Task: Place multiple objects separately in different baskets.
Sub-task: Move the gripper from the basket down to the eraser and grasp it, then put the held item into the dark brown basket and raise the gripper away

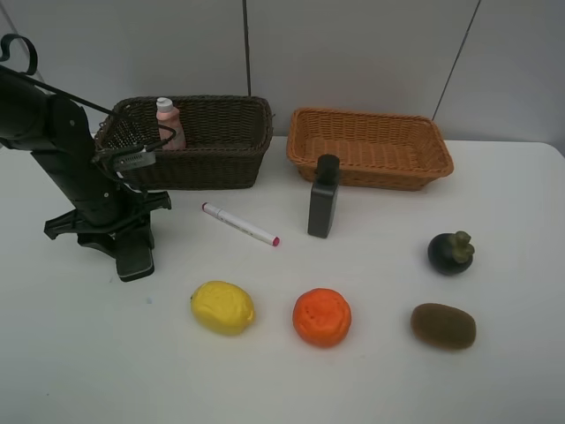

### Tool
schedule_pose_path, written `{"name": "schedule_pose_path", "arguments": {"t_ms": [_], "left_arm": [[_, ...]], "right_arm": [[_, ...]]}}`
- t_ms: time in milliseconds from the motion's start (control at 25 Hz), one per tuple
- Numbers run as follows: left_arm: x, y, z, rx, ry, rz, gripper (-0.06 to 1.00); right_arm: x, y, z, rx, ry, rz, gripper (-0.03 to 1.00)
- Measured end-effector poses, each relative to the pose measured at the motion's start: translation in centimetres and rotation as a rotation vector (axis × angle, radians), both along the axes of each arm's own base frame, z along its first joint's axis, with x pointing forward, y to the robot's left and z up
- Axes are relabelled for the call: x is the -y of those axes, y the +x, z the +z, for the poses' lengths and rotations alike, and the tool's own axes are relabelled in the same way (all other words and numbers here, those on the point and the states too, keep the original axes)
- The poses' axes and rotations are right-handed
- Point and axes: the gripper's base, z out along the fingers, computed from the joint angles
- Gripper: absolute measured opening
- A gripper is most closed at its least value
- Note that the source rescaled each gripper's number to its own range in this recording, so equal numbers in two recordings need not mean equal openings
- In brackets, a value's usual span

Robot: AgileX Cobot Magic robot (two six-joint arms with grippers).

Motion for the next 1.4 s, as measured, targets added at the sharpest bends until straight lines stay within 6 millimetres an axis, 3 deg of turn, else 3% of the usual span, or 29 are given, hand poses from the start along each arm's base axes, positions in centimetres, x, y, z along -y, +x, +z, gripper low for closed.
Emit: {"name": "schedule_pose_path", "arguments": {"t_ms": [160, 480, 600, 720, 880, 1080, 1160, 1280, 1400], "left_arm": [[0.0, -0.9, 2.0, -0.043, 0.001, -0.045, 0.58], [0.4, -1.1, 13.2, 0.158, -0.078, -0.122, 0.58], [0.9, 0.6, 16.7, 0.263, -0.093, -0.159, 0.58], [1.6, 4.0, 18.8, 0.356, -0.101, -0.179, 0.58], [2.9, 10.1, 19.4, 0.453, -0.115, -0.192, 0.58], [4.2, 16.1, 16.3, 0.475, -0.104, -0.24, 0.58], [4.6, 17.4, 14.7, 0.45, -0.099, -0.269, 0.65], [4.9, 18.4, 12.4, 0.393, -0.105, -0.286, 0.85], [5.0, 18.7, 11.9, 0.376, -0.11, -0.28, 0.9]], "right_arm": [[0.0, 0.0, 0.0, 0.0, 0.0, 0.0, 1.0], [0.0, 0.0, 0.0, 0.0, 0.0, 0.0, 1.0], [0.0, 0.0, 0.0, 0.0, 0.0, 0.0, 1.0], [0.0, 0.0, 0.0, 0.0, 0.0, 0.0, 1.0], [0.0, 0.0, 0.0, 0.0, 0.0, 0.0, 1.0], [0.0, 0.0, 0.0, 0.0, 0.0, 0.0, 1.0], [0.0, 0.0, 0.0, 0.0, 0.0, 0.0, 1.0], [0.0, 0.0, 0.0, 0.0, 0.0, 0.0, 1.0], [0.0, 0.0, 0.0, 0.0, 0.0, 0.0, 1.0]]}}
